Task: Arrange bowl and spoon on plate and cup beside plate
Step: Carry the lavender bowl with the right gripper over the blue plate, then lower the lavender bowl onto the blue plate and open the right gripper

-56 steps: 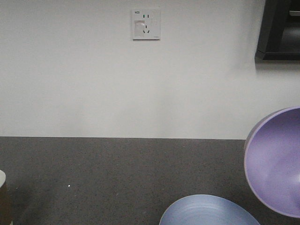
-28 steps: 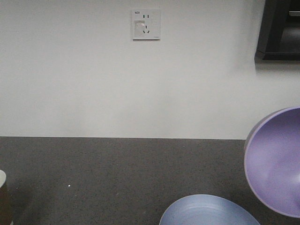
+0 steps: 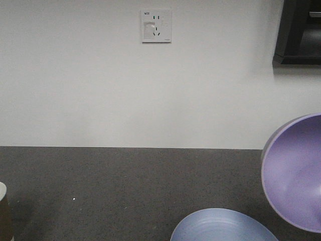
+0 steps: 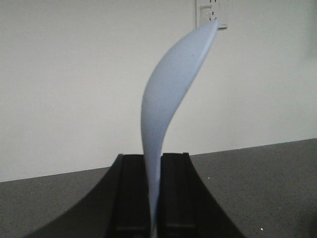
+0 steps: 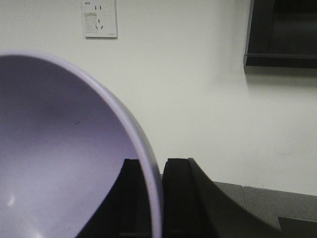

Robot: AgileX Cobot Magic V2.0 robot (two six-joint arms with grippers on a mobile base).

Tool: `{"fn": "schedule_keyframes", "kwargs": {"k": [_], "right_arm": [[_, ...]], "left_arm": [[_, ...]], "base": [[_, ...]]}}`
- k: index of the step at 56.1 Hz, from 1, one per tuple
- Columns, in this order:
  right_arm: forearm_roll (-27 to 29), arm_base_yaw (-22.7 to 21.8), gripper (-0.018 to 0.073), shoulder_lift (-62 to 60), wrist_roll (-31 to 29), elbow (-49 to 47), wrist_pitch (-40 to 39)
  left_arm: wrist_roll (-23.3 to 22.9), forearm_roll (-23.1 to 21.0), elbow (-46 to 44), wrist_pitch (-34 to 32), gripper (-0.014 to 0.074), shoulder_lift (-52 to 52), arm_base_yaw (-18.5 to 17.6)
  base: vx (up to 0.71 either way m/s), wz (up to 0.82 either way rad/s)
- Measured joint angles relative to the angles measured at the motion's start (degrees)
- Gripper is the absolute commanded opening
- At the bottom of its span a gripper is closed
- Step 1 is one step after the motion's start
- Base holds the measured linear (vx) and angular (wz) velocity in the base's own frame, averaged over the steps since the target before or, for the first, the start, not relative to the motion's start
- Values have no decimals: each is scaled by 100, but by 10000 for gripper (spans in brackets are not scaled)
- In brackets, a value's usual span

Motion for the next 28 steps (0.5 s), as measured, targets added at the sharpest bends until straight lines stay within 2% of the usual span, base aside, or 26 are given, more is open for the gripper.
{"fn": "schedule_keyframes", "kwargs": {"k": [9, 15, 19, 28], "right_arm": [[59, 141, -8, 175, 243, -19, 60], [-319, 231, -8, 719, 940, -205, 490], [-826, 242, -8, 1209, 1542, -401, 908], [-2790, 248, -8, 2610, 3534, -1216, 2311]], "left_arm": [[0, 0, 0, -11, 3, 0, 0], [0, 0, 0, -11, 3, 0, 0], [0, 0, 0, -11, 3, 0, 0], [0, 0, 0, -17, 3, 0, 0]], "base": [[0, 0], [0, 0], [0, 0], [0, 0]]}}
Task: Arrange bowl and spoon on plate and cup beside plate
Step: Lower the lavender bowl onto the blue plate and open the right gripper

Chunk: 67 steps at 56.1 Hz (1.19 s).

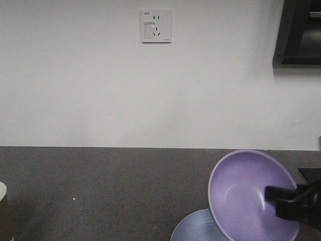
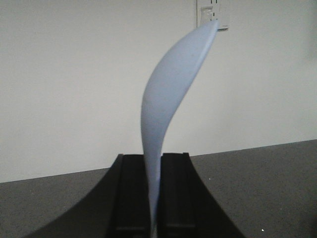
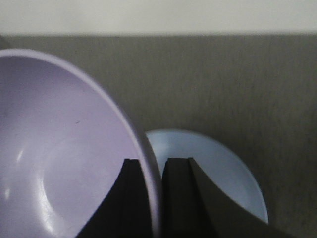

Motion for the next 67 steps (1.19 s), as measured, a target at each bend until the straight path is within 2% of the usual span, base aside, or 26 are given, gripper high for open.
{"fn": "schedule_keyframes", "kwargs": {"k": [7, 12, 19, 35, 48, 56, 67], "right_arm": [[-986, 0, -8, 866, 937, -527, 579], [-1182, 0, -8, 1238, 1155, -751, 696], [-1228, 80, -8, 1734, 1262, -875, 771], [-1288, 645, -8, 2497, 1293, -880, 561], [-1263, 705, 2, 2826, 1296, -880, 268], [-1263, 705, 55, 2916, 1290, -882, 169], [-1257, 705, 221, 2921, 1204, -892, 136]], "left_arm": [[0, 0, 0, -6, 3, 0, 0], [0, 0, 0, -27, 3, 0, 0], [0, 0, 0, -39, 3, 0, 0], [0, 0, 0, -39, 3, 0, 0], [0, 0, 0, -39, 3, 0, 0], [0, 0, 0, -39, 3, 0, 0], [0, 0, 0, -34, 3, 0, 0]], "base": [[0, 0], [0, 0], [0, 0], [0, 0], [0, 0], [0, 0], [0, 0]]}}
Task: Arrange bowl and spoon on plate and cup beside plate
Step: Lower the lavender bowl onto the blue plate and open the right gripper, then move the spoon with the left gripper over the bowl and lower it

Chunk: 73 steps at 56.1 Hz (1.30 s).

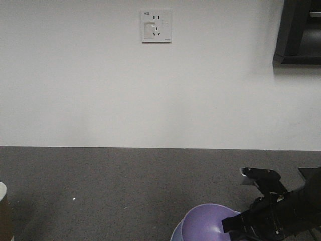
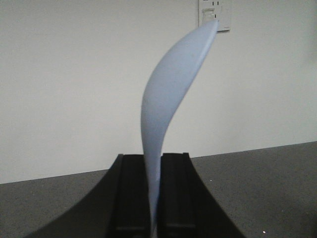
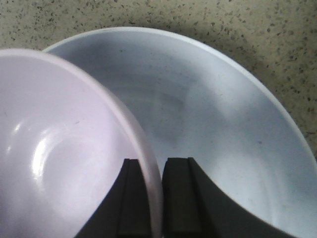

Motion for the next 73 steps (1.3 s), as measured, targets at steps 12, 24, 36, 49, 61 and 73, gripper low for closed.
{"fn": "schedule_keyframes", "kwargs": {"k": [12, 24, 36, 49, 61, 73], "right_arm": [[26, 0, 449, 0, -16, 0, -38], [16, 0, 570, -58, -95, -32, -89], [-223, 0, 556, -619, -212, -32, -323], [-556, -25, 235, -1761, -207, -32, -418], [-1096, -45, -12, -3153, -92, 42, -121], [-1355, -45, -10, -4664, -20, 1130, -526]], "left_arm": [[0, 0, 0, 45, 3, 0, 0], [0, 0, 0, 58, 3, 0, 0], [0, 0, 0, 74, 3, 0, 0], [0, 0, 0, 169, 3, 0, 0], [0, 0, 0, 475, 3, 5, 0], [0, 17, -417, 1296, 3, 481, 0]], "base": [[0, 0], [0, 0], [0, 0], [0, 0], [0, 0], [0, 0]]}}
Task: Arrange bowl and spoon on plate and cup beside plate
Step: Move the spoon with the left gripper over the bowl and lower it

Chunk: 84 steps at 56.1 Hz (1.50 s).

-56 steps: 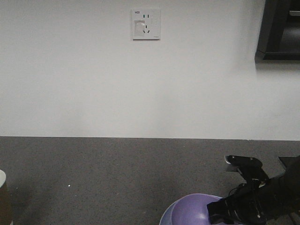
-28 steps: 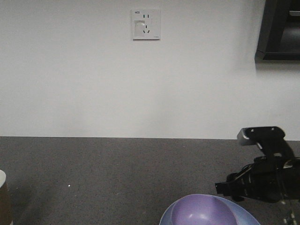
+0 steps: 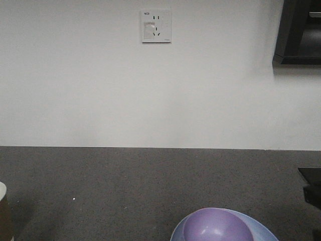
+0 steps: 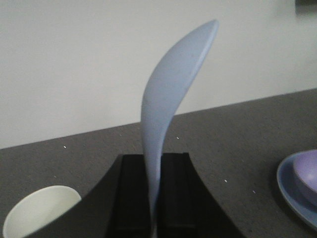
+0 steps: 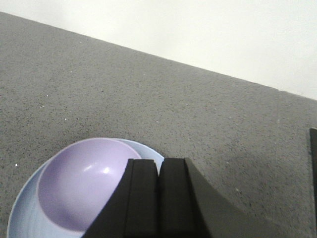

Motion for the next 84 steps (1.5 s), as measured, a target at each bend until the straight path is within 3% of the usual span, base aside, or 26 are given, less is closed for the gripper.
{"fn": "schedule_keyframes", "kwargs": {"k": [8, 15, 28, 43, 52, 72, 78, 84], "right_arm": [[-73, 0, -8, -822, 20, 933, -309], [-102, 0, -8, -1258, 24, 1437, -508], [-102, 0, -8, -1382, 27, 1637, -651], [-108, 0, -8, -1382, 27, 1637, -716], [-118, 0, -8, -1382, 27, 1637, -721], [-271, 0, -8, -1382, 27, 1637, -754], [-271, 0, -8, -1382, 27, 1637, -754], [-271, 0, -8, -1382, 27, 1637, -754]], "left_arm": [[0, 0, -759, 772, 3, 821, -8], [103, -127, -1388, 1211, 3, 1721, -234], [192, -429, -2026, 1555, 3, 3296, -1265], [-235, -443, -2804, 1567, 3, 5000, -2483], [-451, -443, -3577, 1769, 3, 5879, -2992], [-1225, -181, -5063, 2211, 29, 7358, -3531], [-1394, -37, -5236, 2223, 97, 7617, -3586], [-1417, 5, -5276, 2258, 218, 7748, -3648]], "base": [[0, 0], [0, 0], [0, 0], [0, 0], [0, 0], [0, 0], [0, 0], [0, 0]]}}
